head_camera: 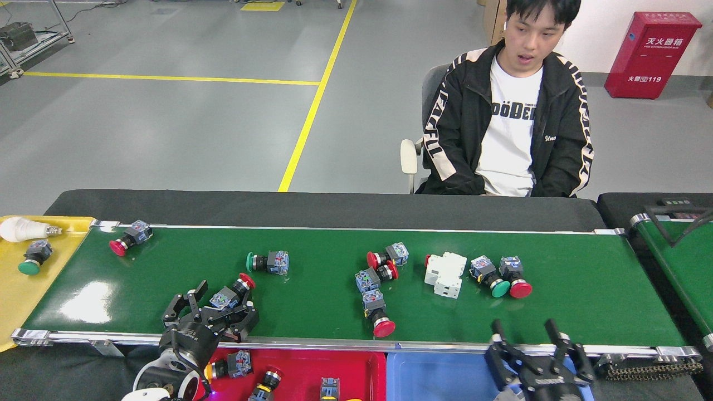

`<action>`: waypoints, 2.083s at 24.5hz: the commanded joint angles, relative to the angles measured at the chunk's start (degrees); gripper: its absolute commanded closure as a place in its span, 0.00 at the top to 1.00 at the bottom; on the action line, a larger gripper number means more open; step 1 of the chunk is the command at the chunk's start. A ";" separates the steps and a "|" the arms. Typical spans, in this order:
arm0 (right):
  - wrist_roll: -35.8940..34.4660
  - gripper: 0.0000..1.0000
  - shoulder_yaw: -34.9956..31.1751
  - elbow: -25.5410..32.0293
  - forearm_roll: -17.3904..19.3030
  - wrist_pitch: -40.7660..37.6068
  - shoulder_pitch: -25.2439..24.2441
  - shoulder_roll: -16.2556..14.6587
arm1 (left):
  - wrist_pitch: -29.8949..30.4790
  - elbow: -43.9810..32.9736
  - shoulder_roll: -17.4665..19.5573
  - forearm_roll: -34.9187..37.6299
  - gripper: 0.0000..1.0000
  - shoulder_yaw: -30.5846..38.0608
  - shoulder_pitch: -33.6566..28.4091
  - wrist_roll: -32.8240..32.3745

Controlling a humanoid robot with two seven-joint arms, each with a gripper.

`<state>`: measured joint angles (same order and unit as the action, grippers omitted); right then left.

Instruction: Pick switch part from conveyor to tray

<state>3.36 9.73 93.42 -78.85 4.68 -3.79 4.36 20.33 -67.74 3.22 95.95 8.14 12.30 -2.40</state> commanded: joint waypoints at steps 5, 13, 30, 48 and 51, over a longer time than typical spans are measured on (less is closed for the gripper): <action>0.86 0.96 10.58 -13.79 -3.24 13.25 11.53 3.46 | 1.73 -2.83 0.47 -3.14 0.03 0.30 -1.05 1.79; 0.33 0.89 15.50 -28.73 0.80 16.50 23.83 4.78 | 17.64 -29.47 0.83 -9.03 0.06 -0.14 -21.79 1.79; -1.33 0.24 14.89 -2.46 12.93 -13.55 9.25 -15.17 | 11.32 -27.62 -3.30 -5.07 1.00 6.98 -25.66 1.96; 4.29 0.96 -11.92 3.35 17.59 -49.68 -12.64 -11.83 | -1.08 -30.78 -3.92 -11.14 1.00 9.44 -25.04 0.55; 4.29 0.96 -14.29 3.35 17.68 -49.68 -10.62 -11.13 | -1.08 -30.52 -3.92 -7.45 1.00 4.52 -24.87 0.55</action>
<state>7.48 -3.39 96.02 -61.50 -44.05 -15.35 -7.11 19.46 -97.66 -1.15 87.61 13.75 -12.93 -1.95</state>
